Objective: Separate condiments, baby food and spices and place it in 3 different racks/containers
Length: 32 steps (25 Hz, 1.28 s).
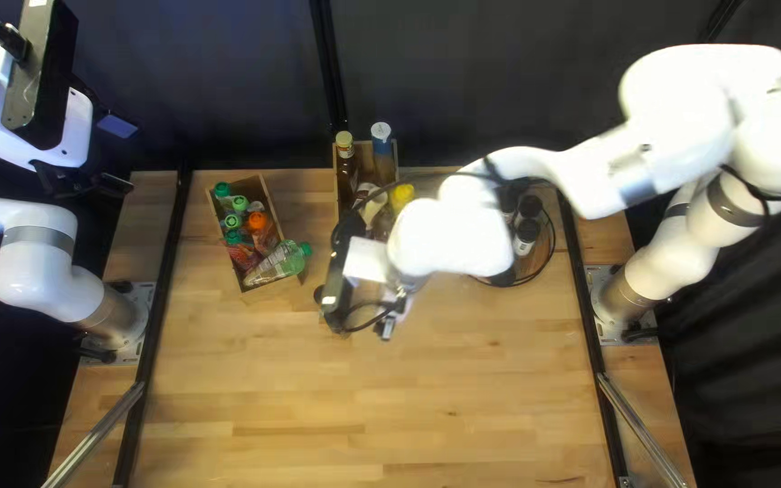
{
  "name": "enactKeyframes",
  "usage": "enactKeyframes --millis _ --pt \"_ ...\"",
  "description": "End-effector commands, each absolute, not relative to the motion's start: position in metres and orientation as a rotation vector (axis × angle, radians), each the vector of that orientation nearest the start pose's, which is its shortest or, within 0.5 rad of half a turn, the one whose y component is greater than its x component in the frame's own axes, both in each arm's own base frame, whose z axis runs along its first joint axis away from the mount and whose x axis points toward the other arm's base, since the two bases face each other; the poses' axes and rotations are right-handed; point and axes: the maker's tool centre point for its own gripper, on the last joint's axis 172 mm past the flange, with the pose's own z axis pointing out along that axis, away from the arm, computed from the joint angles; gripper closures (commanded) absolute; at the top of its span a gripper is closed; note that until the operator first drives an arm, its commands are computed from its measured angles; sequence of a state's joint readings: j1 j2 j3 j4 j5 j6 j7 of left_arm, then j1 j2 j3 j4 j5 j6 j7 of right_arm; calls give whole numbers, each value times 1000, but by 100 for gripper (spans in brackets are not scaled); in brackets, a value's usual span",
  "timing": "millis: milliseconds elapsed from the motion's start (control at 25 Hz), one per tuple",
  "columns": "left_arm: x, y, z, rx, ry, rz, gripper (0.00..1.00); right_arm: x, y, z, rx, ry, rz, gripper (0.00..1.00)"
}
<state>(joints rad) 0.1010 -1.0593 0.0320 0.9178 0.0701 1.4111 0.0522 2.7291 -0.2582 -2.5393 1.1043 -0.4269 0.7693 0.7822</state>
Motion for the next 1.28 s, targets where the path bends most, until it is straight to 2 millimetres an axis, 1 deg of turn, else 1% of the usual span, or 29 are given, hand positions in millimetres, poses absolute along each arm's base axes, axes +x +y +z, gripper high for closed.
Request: enactKeyframes --millis 40,320,560,840,920,1040,1080,1120,1160,1200,1240,1280 --pt "258 54 476 -2931 -120 -843 0 554 50 117 -3215 664 -346 0" --pt "258 54 476 -2931 -120 -843 0 566 46 112 -3255 704 -406 0" --pt "258 54 476 -2931 -120 -843 0 586 52 100 -3256 678 -412 0" --pt "258 54 476 -2931 -120 -843 0 597 50 92 -3249 643 -398 0" --pt "258 54 476 -2931 -120 -843 0 600 49 92 -3247 631 -394 6" --pt "258 54 476 -2931 -120 -843 0 604 47 93 -3246 616 -391 20" --pt "258 54 476 -2931 -120 -843 0 605 47 93 -3246 612 -390 26" --pt "258 54 476 -2931 -120 -843 0 607 46 93 -3246 605 -390 34" --pt "258 54 476 -2931 -120 -843 0 609 46 93 -3245 599 -387 38" --pt "258 54 476 -2931 -120 -843 0 610 46 92 -3244 595 -386 56" --pt "258 54 476 -2931 -120 -843 0 611 45 91 -3243 589 -383 66" --pt "258 54 476 -2931 -120 -843 0 612 45 91 -3243 586 -382 80"
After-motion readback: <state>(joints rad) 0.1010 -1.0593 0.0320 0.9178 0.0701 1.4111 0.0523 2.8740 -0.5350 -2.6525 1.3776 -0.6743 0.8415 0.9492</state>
